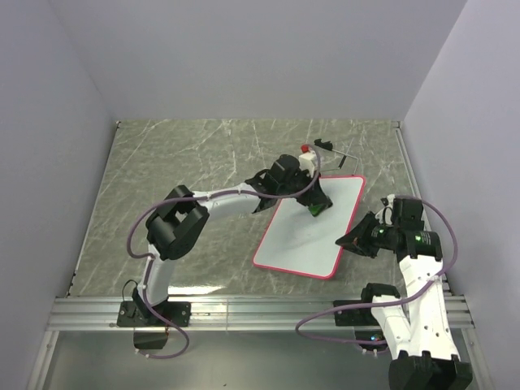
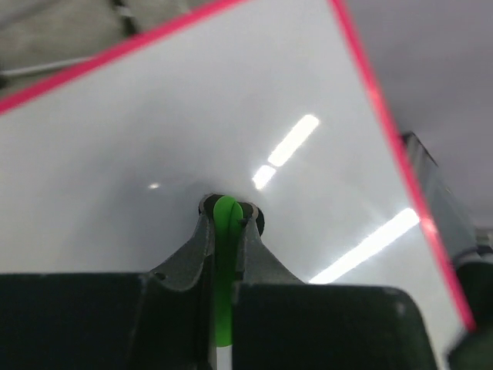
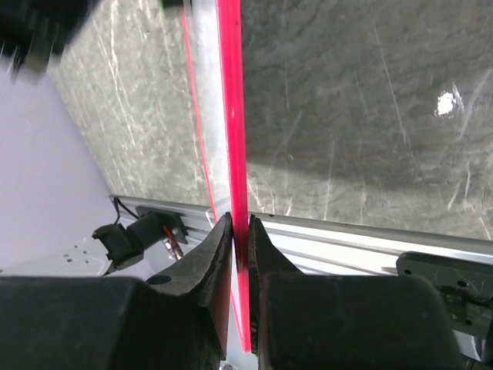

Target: Erase the whiteboard

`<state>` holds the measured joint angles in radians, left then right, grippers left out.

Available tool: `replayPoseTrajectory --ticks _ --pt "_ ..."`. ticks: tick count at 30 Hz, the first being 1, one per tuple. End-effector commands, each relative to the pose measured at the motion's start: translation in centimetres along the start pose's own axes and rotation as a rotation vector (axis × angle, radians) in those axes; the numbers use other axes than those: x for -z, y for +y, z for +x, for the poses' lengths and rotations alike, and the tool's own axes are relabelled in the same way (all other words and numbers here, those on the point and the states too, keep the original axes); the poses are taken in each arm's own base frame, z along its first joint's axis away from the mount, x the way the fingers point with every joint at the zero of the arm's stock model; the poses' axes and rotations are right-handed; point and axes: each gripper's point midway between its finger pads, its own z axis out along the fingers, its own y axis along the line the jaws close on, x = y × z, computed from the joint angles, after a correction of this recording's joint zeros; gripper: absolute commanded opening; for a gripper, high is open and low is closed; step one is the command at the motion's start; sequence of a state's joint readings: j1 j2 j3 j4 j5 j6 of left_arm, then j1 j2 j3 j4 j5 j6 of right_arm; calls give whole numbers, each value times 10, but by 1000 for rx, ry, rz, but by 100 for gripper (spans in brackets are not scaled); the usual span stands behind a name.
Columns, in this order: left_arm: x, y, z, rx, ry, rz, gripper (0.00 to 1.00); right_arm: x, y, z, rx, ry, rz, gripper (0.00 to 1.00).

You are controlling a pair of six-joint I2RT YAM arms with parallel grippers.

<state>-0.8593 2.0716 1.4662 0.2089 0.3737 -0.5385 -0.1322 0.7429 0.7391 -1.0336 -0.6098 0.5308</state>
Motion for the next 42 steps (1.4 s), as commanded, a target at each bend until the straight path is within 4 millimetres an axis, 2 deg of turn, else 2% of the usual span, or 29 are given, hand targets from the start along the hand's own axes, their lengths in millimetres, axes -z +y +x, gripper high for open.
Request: replayPoseTrajectory --ticks 1,5,7,10,11,12,13,17,19,20,24,27,31,33,34,35,38,40,42 --pt "13 -72 40 2 169 199 0 -4 3 -3 11 -2 -22 0" --pt "33 -98 36 -16 169 242 0 -5 3 -6 10 -13 -19 0" --pt "40 -96 37 6 154 222 0 -5 4 -8 13 -18 -16 0" --pt "44 -60 41 43 134 112 0 -4 4 -9 14 -25 -13 0" --pt "41 -45 47 71 152 85 0 -3 5 -8 16 -24 -18 0" --pt "43 -23 42 101 144 51 0 -3 5 -8 17 -25 -19 0" --pt "42 -11 40 115 135 35 0 -3 5 -8 14 -27 -21 0" --pt "43 51 46 142 128 -78 0 -1 6 -7 14 -30 -22 0" --pt "42 68 49 145 124 -89 0 -1 6 -7 12 -31 -24 0" --pt "41 85 55 156 134 -108 0 0 7 -7 14 -31 -25 0" --pt "32 102 58 125 165 -129 0 1 8 -7 16 -32 -27 0" --pt "29 96 54 117 172 -97 0 1 8 -7 16 -29 -23 0" --pt "40 80 65 112 193 -68 0 -1 10 -13 9 -40 -28 0" --pt "45 61 73 104 202 -37 0 -2 12 -17 12 -47 -29 0" --pt "52 55 89 117 230 -30 0 -2 13 -21 13 -52 -28 0" --pt "56 28 91 93 234 7 0 -3 14 -23 12 -54 -30 0" --pt "71 -15 114 44 271 44 0 -5 21 -31 9 -64 -52 0" --pt "85 -34 118 10 264 52 0 -6 23 -36 12 -69 -53 0" --pt "97 -44 110 4 241 57 0 -6 24 -40 22 -72 -49 0"
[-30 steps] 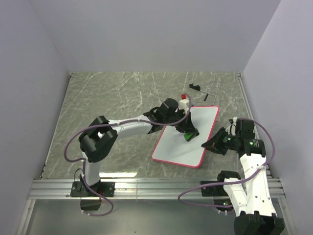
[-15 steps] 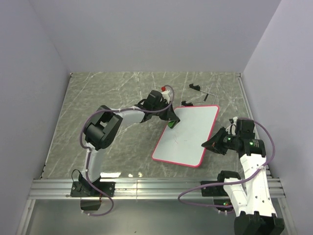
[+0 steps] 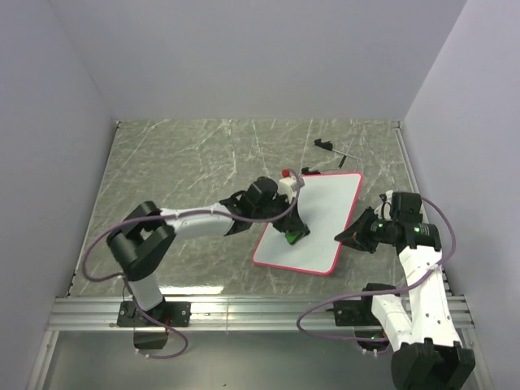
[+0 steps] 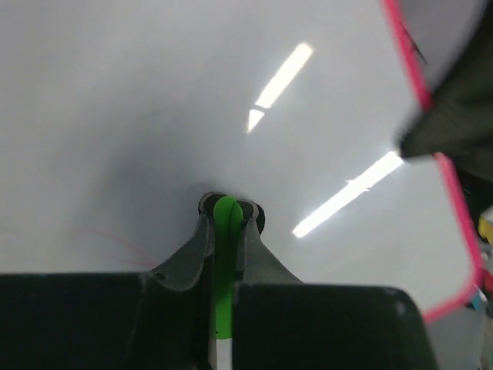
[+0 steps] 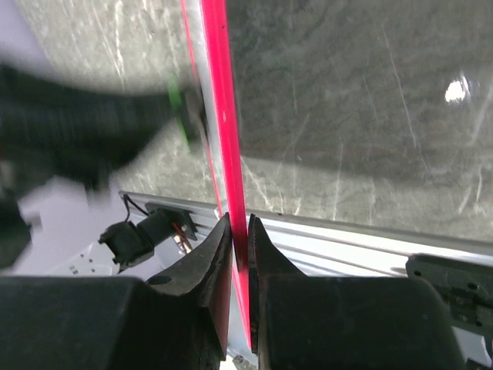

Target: Erase the whiteboard

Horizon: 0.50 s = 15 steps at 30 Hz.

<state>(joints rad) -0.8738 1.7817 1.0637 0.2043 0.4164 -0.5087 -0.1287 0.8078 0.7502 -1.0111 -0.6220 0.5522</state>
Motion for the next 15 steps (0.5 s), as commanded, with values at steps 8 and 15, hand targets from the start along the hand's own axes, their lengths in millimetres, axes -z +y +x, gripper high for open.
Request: replayPoseTrajectory --ticks 8,15 --pt "28 -38 50 68 72 55 0 1 34 -46 60 -102 -72 0" --pt "2 5 25 77 11 -21 0 -2 30 -40 60 -71 -69 0"
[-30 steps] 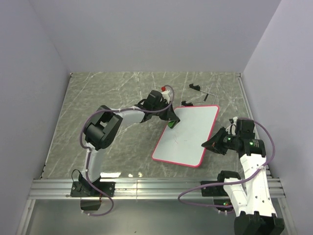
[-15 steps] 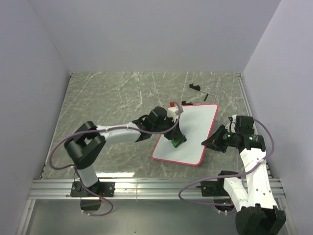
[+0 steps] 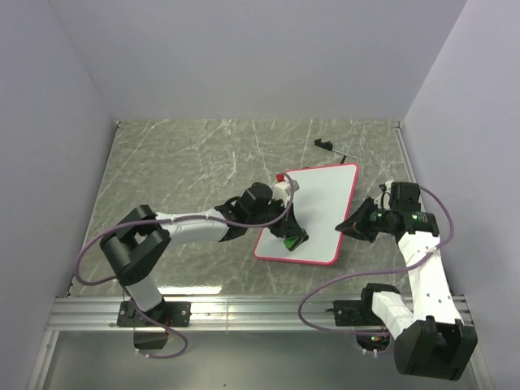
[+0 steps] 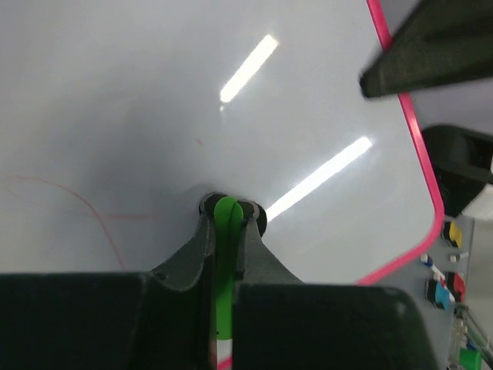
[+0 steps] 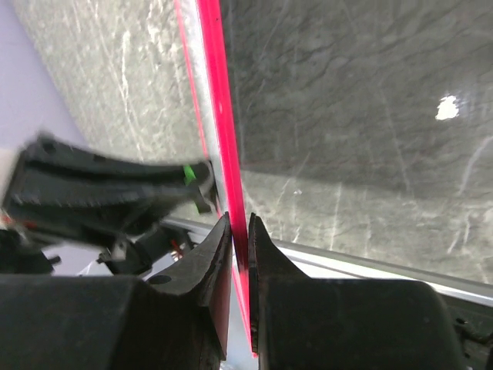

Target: Erase the whiteboard

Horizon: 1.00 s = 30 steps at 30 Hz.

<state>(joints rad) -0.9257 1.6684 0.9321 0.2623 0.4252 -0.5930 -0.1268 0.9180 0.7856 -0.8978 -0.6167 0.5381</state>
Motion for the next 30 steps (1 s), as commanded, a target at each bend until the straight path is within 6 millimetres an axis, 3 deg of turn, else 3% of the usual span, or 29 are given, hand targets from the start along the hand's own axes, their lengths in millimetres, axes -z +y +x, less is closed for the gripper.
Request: replayPoseTrajectory --ticks 1,3,4,6,7,9,11,14,18,20,21,23,24,27,30 --pt "-22 49 0 49 11 -93 0 8 19 -9 23 -41 -58 0" --pt "-26 69 -20 61 -52 -118 0 8 18 -6 20 -34 -56 0" --pt "-34 86 -13 88 -43 -148 0 8 18 -5 21 -32 -58 0" --pt "-40 111 -23 100 -72 -192 0 9 19 -3 25 -25 -64 0" --pt "-46 132 -17 120 -64 -224 0 9 19 -3 23 -23 -62 0" --pt "-55 152 -11 135 -54 -252 0 11 22 -4 29 -29 -66 0" --pt "-56 158 -8 144 -49 -256 0 11 23 -6 33 -30 -65 0" --pt "-52 143 -4 139 -44 -225 0 10 26 -10 31 -38 -72 0" --pt "-32 96 4 105 -60 -203 0 8 30 -17 19 -47 -82 0" --pt "-25 79 25 110 -35 -184 0 8 35 -23 19 -58 -93 0" --pt "-19 63 24 110 -49 -160 0 7 35 -25 12 -56 -93 0" --pt "-8 57 43 128 -34 -150 0 8 40 -30 16 -63 -100 0" --pt "-4 41 41 127 -53 -114 0 7 41 -31 15 -60 -99 0" --pt "0 18 52 120 -39 -66 0 7 43 -34 17 -58 -96 0" --pt "-3 -1 50 97 -47 -39 0 6 43 -34 18 -49 -93 0"
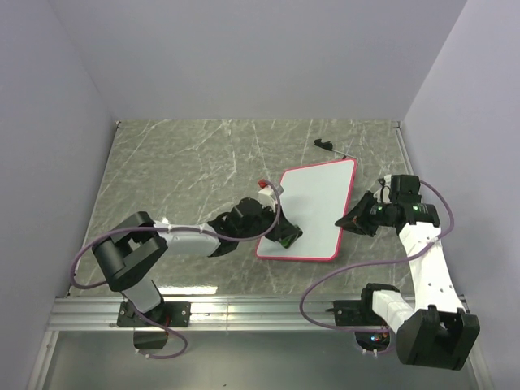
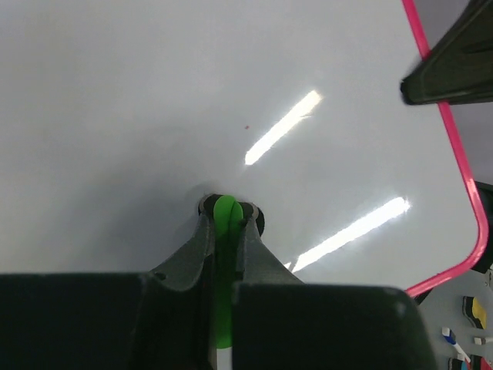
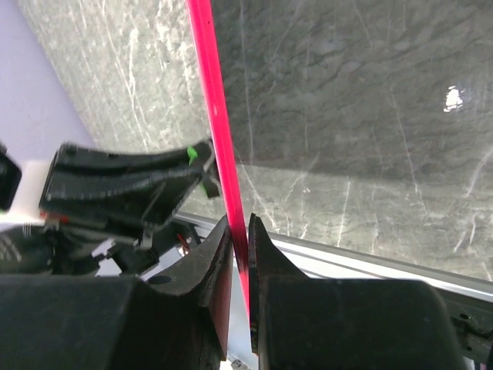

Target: Erase the whiteboard

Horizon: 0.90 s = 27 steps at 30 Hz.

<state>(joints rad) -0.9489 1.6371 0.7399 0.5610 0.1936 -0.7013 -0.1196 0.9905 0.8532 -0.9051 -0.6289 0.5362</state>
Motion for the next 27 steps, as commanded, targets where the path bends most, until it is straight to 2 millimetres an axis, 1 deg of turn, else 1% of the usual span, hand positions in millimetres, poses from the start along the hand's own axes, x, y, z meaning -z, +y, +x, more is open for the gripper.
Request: replayPoseTrajectory --ticks 1,2,4,5,7,8,9,10,11,12,13,14,15,16,17,18,19,20,21,22,23,24,25,26,27 --pt "6 -23 57 33 179 46 0 5 32 -23 20 -65 -91 0" --pt "2 -25 52 31 168 45 0 5 32 -21 19 -60 -92 0" --pt "-7 -14 55 18 182 5 0 5 32 -19 23 -55 -97 0" --pt "-16 -12 50 -2 176 -4 0 5 32 -17 20 -50 -97 0" --pt "-24 -6 41 -5 179 -15 0 4 30 -11 23 -34 -102 0" --pt "-33 -9 33 -22 174 -5 0 6 30 -8 28 -32 -104 0" --pt "-36 -8 25 -31 166 -6 0 6 28 -5 28 -31 -104 0" --pt "-40 -8 22 -37 172 -9 0 4 25 -2 24 -24 -99 0" --pt "-48 -15 10 -59 156 9 0 6 25 1 26 -25 -102 0" --pt "-52 -18 4 -65 154 17 0 6 24 3 24 -24 -105 0" --pt "-59 -30 -9 -78 135 43 0 5 23 4 20 -21 -105 0" --pt "-66 -24 -4 -72 160 28 0 6 23 5 24 -27 -109 0" --pt "-70 -25 -6 -67 168 30 0 6 23 5 27 -30 -112 0" --pt "-75 -28 -13 -61 158 34 0 8 25 3 35 -40 -113 0" --pt "-77 -22 -9 -30 181 17 0 10 26 2 39 -45 -111 0" --pt "-76 -15 -16 -10 174 10 0 11 28 -1 48 -54 -109 0" --pt "-70 -15 -25 5 153 1 0 16 35 -6 66 -71 -116 0" --pt "-63 1 -35 20 135 -41 0 24 44 -14 94 -103 -124 0" --pt "-57 3 -50 19 105 -53 0 27 50 -19 107 -117 -129 0" --pt "-44 1 -67 7 71 -59 0 29 54 -25 113 -126 -126 0" --pt "-33 18 -81 23 54 -109 0 32 59 -31 123 -138 -129 0" --pt "-24 24 -97 23 23 -138 0 41 71 -40 154 -172 -142 0" --pt "-10 20 -117 10 -20 -143 0 42 76 -48 157 -176 -138 0" --pt "2 33 -136 16 -59 -179 0 45 81 -54 169 -190 -136 0" --pt "14 40 -142 23 -61 -215 0 57 94 -64 207 -229 -147 0"
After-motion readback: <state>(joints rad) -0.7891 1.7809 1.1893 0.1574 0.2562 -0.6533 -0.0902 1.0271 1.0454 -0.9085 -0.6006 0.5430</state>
